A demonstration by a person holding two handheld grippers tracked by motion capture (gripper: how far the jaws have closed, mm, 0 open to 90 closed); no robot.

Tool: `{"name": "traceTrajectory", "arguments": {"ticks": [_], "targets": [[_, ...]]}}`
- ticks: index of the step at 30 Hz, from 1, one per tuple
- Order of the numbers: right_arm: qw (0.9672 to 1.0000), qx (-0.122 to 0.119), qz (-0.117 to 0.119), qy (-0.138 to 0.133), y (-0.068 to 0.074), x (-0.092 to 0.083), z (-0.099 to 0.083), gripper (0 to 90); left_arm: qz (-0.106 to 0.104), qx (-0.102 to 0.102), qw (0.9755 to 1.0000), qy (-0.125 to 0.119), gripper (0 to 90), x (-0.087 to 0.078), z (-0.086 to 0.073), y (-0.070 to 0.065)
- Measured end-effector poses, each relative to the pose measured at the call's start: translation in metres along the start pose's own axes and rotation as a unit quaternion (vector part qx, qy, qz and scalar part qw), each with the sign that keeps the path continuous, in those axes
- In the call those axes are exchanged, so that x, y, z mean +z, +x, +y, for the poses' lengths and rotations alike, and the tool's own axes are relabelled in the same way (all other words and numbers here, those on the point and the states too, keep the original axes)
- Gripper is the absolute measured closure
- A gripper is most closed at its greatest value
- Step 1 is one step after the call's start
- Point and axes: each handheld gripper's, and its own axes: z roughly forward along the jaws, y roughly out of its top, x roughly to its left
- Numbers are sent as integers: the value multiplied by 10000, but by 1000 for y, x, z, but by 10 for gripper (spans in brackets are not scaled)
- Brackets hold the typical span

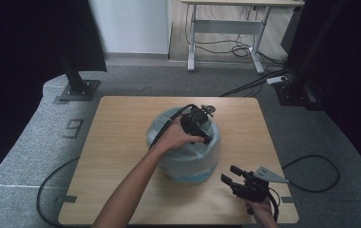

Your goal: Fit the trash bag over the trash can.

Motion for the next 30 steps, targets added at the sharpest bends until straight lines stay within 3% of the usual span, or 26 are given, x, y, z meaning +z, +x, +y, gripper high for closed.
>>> {"name": "traceTrajectory", "arguments": {"ticks": [2,6,11,18,22,24,26,30], "targets": [[10000,-4,-5,-8,0,0,0,363,-2,34,10000,-92,333,-5,-1,0],[10000,35,-35,-47,-2,-2,1,363,-116,-9,9978,-651,328,-31,-8,5],[9999,75,-42,-68,-4,-3,2,364,-40,-254,9961,-848,330,-59,-22,19],[9999,153,-38,-60,-7,-2,1,366,163,-502,9966,-635,360,-69,-50,31],[9998,166,2,-57,-7,-1,2,370,180,-570,9978,-280,414,-58,-53,34],[9999,161,7,-51,-6,-1,2,370,292,-534,9981,-44,423,-50,-52,33],[9998,175,11,-48,-6,-1,2,370,380,-548,9977,126,433,-43,-50,34],[9998,167,22,-95,-7,-2,4,370,366,-658,9966,345,435,-33,-49,39]]}}
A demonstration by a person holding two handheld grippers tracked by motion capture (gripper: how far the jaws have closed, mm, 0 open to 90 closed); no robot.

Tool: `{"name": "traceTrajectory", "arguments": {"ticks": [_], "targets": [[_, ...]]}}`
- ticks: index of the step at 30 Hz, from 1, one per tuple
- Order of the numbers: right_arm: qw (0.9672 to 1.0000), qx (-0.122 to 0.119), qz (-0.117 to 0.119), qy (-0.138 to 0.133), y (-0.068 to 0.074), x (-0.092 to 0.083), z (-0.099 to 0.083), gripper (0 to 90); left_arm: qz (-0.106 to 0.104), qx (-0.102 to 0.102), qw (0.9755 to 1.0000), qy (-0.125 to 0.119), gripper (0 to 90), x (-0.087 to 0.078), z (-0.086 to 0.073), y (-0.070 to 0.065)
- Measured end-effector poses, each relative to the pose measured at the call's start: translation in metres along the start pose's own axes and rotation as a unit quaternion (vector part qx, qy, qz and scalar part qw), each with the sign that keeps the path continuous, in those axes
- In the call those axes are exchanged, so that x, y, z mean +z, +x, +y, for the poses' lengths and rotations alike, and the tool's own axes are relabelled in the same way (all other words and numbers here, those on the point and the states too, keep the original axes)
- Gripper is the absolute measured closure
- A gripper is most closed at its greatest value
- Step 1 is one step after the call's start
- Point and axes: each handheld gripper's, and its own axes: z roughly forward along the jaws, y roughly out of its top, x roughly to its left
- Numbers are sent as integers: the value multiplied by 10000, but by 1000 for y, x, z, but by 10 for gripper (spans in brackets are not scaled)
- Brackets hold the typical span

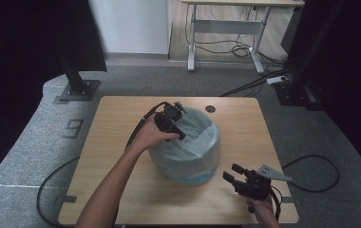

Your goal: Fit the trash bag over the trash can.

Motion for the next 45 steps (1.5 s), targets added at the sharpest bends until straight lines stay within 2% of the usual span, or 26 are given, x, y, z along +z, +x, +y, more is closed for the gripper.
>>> {"name": "traceTrajectory", "arguments": {"ticks": [5,8,12,18,21,25,35,41,43,45], "targets": [[10000,25,-6,1,-3,-1,-1,371,-28,-5,9999,142,425,5,-1,0],[10000,21,-14,-14,-3,-3,0,371,-70,-8,10000,-21,414,-1,-3,1],[10000,25,-25,-48,-2,-3,1,371,-212,-25,9983,-542,402,-23,-11,5],[10000,31,-41,-1,-3,-1,0,371,-253,-53,9971,-709,404,-43,-27,7],[10000,10,-30,-10,-1,-1,0,371,-174,-27,9976,-674,409,-45,-33,7],[10000,34,-26,-28,-1,-1,1,371,-116,-34,9988,-470,415,-38,-40,9],[10000,62,-41,-1,-4,-2,0,371,5,117,9999,97,426,-15,-35,2],[10000,68,-44,-7,-4,-3,0,371,-25,105,9997,199,426,-14,-33,2],[10000,66,-44,-6,-4,-3,0,370,-78,89,9999,108,420,-17,-34,3],[10000,54,-45,-14,-4,-4,1,370,-143,42,9998,-127,411,-24,-35,3]]}}
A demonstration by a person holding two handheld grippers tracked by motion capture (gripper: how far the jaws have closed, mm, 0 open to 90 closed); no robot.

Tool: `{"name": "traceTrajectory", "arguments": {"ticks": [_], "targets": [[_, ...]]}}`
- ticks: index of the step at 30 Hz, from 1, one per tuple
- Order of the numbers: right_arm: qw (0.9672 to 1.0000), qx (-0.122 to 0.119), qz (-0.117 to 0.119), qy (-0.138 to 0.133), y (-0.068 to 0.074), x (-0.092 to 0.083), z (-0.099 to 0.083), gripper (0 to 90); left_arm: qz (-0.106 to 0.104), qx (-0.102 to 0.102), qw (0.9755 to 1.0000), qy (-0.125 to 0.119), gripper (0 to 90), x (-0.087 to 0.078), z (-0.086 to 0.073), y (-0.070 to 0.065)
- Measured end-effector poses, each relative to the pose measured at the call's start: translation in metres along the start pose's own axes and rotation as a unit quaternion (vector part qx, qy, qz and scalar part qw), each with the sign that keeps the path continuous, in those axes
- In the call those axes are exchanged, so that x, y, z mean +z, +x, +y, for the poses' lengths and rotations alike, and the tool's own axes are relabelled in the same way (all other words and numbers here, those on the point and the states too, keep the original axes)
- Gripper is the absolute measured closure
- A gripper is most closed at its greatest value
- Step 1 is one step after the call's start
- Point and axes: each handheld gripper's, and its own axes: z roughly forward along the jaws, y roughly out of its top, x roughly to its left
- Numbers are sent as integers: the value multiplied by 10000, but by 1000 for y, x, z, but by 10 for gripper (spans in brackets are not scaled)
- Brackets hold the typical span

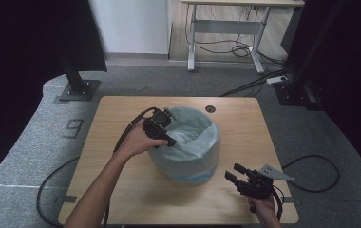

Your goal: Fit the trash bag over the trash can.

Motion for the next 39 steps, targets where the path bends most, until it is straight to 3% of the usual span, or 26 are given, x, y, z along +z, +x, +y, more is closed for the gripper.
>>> {"name": "traceTrajectory", "arguments": {"ticks": [4,8,17,24,30,35,39], "targets": [[10000,26,-19,-13,-1,-1,0,370,-166,-23,9982,-570,409,-20,-3,-7],[10000,27,-22,-1,-1,0,0,370,-337,112,9967,-730,406,-26,-5,-21],[10000,10,-23,19,0,1,0,368,-464,425,9961,-616,405,-13,6,-52],[9999,24,-64,106,1,1,1,369,-346,205,9989,-234,416,9,22,-56],[9998,-15,-70,200,2,2,1,366,-290,247,9993,23,420,20,27,-61],[9995,21,-147,294,2,2,1,366,-348,218,9992,17,414,21,25,-59],[9994,30,-183,289,1,1,2,366,-445,182,9985,-254,403,13,18,-53]]}}
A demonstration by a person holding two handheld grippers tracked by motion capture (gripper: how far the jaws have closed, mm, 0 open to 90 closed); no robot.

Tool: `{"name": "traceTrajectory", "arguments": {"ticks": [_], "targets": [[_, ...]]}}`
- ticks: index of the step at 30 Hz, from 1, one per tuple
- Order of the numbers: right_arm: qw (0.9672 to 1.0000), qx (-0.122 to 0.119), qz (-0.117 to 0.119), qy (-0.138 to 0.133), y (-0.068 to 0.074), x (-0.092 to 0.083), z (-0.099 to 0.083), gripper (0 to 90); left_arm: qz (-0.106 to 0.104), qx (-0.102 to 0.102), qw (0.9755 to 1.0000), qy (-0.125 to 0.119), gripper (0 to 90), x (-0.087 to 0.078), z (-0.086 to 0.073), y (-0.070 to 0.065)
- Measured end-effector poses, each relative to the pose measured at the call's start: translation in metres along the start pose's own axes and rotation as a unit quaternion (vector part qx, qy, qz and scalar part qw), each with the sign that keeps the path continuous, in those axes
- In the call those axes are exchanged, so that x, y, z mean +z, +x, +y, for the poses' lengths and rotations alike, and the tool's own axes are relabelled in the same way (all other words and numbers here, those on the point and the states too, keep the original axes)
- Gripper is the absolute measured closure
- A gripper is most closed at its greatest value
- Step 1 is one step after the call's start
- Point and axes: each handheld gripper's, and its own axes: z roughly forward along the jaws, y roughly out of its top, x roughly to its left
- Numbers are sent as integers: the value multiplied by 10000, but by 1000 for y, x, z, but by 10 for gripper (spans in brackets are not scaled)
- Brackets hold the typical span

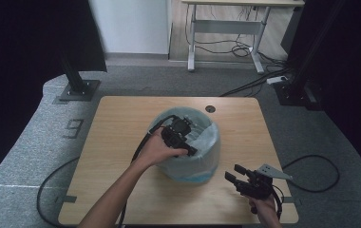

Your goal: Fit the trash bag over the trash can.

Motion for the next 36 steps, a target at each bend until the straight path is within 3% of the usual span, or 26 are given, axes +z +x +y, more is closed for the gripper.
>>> {"name": "traceTrajectory", "arguments": {"ticks": [5,9,13,26,36], "targets": [[10000,31,-72,28,-3,0,-1,360,-58,-29,9984,-560,379,-22,-13,8],[9999,45,-113,43,-4,0,-1,360,-84,-24,9944,-1057,373,-42,-28,12],[9998,10,-181,83,-5,-1,-2,359,28,-42,9903,-1386,371,-57,-49,16],[9993,-12,-314,201,-7,2,-6,358,453,-187,9826,-1789,365,-76,-112,26],[9991,17,-380,213,-10,0,-7,358,632,-317,9800,-1858,360,-81,-160,28]]}}
